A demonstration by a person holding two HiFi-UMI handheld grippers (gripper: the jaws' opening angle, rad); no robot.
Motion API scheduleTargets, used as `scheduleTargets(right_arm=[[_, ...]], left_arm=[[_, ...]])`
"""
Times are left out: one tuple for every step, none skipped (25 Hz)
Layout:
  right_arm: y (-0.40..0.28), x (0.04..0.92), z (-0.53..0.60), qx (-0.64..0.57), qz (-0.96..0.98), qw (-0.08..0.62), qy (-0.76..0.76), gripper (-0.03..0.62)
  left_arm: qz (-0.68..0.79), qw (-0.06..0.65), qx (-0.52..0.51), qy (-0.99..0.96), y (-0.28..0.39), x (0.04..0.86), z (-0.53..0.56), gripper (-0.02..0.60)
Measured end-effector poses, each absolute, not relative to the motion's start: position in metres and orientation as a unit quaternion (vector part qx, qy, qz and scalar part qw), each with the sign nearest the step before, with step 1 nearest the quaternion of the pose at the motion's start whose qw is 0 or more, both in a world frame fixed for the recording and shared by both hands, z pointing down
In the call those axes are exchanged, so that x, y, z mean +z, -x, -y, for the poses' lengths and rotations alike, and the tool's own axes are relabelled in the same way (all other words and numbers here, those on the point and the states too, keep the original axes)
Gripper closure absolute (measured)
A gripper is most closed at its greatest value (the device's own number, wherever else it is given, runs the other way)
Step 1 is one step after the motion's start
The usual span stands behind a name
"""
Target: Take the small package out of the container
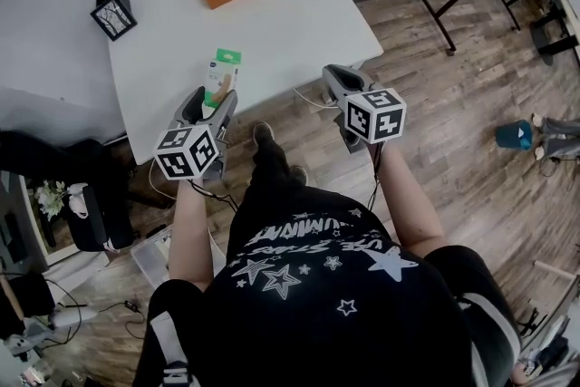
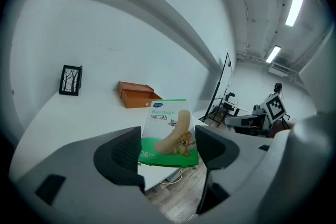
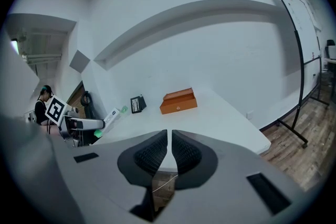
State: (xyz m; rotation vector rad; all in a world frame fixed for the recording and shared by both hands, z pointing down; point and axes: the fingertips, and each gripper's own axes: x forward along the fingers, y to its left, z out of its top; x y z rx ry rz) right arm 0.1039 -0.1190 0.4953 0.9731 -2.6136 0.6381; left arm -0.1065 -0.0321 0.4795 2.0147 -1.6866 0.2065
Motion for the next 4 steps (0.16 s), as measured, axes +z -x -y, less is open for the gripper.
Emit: scheduleTargets(right_arm=[[-0.1037,0.4949,0.1193,0.22,0.905,0.14,-0.337,0.537],[-0.1037,0.4944,0.1196,0.22,0.905,0.139,-0.337,0.537],[-0.104,0.4939,0.1201,0.219,0.905,0.138,-0.338,0.537],[-0.1042,0.4933,0.1206,0.219,0.905,0.137,-0.339,0.537]], left_arm=[[0.619,0.25,0.076,-0.74,0.1067,0.4795,0.0321,0.23],[0.619,0.25,0.075,-0.741,0.1068,0.4794,0.0322,0.23],[0.619,0.25,0.074,-0.741,0.1068,0.4793,0.0323,0.23],[0.619,0.25,0.073,-0.741,0.1068,0.4791,0.0325,0.23]])
